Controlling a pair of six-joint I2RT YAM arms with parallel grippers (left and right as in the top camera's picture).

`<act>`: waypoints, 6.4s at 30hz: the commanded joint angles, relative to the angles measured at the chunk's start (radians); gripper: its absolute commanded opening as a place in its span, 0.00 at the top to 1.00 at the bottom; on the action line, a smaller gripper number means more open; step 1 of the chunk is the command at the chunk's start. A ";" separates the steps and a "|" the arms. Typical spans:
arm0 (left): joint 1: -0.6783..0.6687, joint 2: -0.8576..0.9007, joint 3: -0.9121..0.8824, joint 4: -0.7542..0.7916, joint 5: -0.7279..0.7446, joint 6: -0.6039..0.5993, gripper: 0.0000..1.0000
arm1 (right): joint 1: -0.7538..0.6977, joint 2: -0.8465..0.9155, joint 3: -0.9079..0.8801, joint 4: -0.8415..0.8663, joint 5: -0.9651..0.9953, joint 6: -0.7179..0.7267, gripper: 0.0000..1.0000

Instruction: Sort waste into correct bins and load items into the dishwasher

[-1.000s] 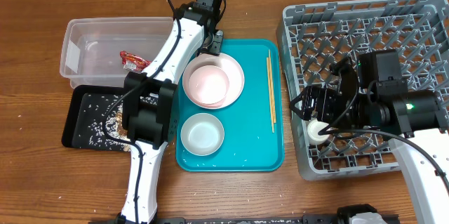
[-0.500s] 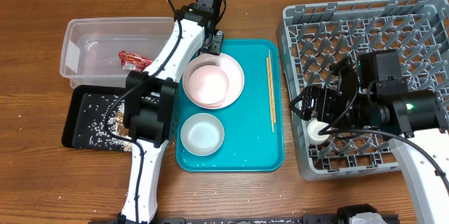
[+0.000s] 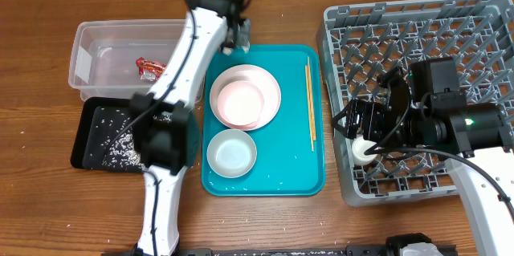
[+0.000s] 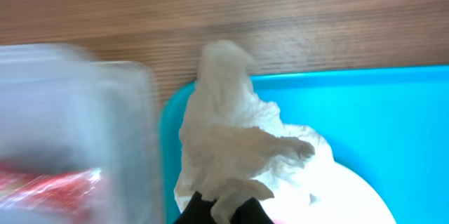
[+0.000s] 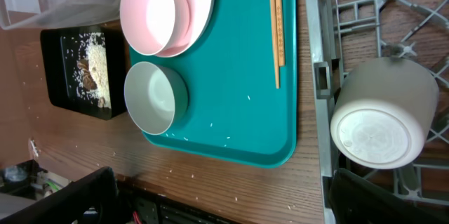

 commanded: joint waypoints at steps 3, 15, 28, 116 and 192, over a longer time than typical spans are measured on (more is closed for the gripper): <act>0.098 -0.156 0.048 -0.108 -0.163 -0.090 0.96 | -0.001 -0.005 0.014 0.005 -0.002 -0.008 0.01; 0.290 -0.222 0.050 -0.266 0.088 -0.103 0.51 | -0.001 -0.176 0.014 -0.005 -0.014 -0.008 0.02; 0.218 -0.567 0.050 -0.443 0.134 -0.024 0.03 | -0.001 -0.385 0.014 0.003 0.002 -0.008 0.01; 0.266 -2.333 -2.272 1.085 0.266 -0.085 0.00 | -0.001 -0.385 0.014 -0.002 0.002 -0.007 0.00; 0.266 -2.332 -2.272 1.085 0.265 -0.085 0.00 | 0.684 0.606 -0.014 0.531 0.346 0.397 0.96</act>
